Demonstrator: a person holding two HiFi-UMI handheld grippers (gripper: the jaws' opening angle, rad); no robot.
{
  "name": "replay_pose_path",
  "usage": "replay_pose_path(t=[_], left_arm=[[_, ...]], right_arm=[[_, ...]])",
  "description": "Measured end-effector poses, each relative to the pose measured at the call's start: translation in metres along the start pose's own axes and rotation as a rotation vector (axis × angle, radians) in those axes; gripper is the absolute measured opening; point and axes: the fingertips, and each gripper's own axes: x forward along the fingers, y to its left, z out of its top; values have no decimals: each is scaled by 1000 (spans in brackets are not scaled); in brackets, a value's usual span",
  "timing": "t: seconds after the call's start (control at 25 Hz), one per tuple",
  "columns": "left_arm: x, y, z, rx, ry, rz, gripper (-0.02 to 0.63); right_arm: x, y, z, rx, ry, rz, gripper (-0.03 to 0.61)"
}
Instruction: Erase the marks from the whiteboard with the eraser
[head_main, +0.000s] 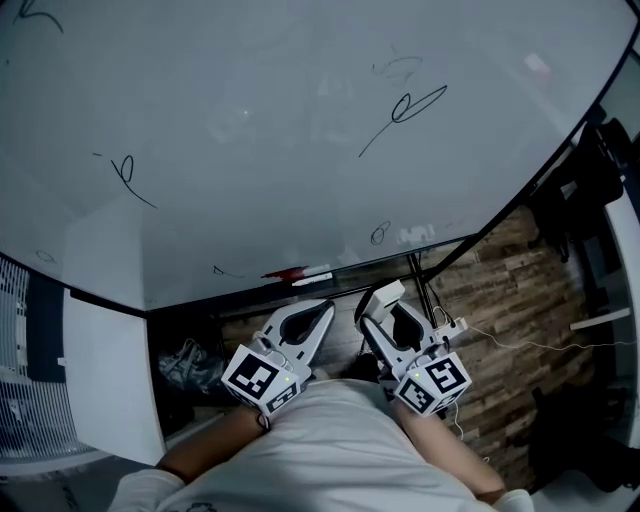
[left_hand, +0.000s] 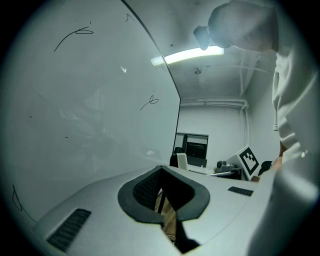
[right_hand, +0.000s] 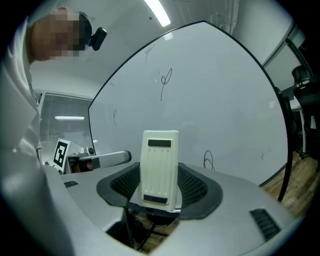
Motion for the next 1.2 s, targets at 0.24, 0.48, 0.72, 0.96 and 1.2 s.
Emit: replay_pose_path(t=[0.24, 0.48, 0.72, 0.96, 1.2], left_arm=[[30, 18, 1, -13, 4, 46, 6], [55, 28, 0, -38, 12, 99, 6], [78, 38, -13, -64, 33, 128, 6], [96, 44, -23, -70, 61, 151, 6], [106, 44, -37, -82, 94, 162, 6]], right_arm=[[25, -30, 14, 57, 22, 41, 242], [49, -64, 24, 116, 37, 67, 241], [74, -97, 11, 151, 72, 54, 241], [89, -120, 4, 182, 82, 49, 241], [102, -137, -4, 279, 78, 42, 241]])
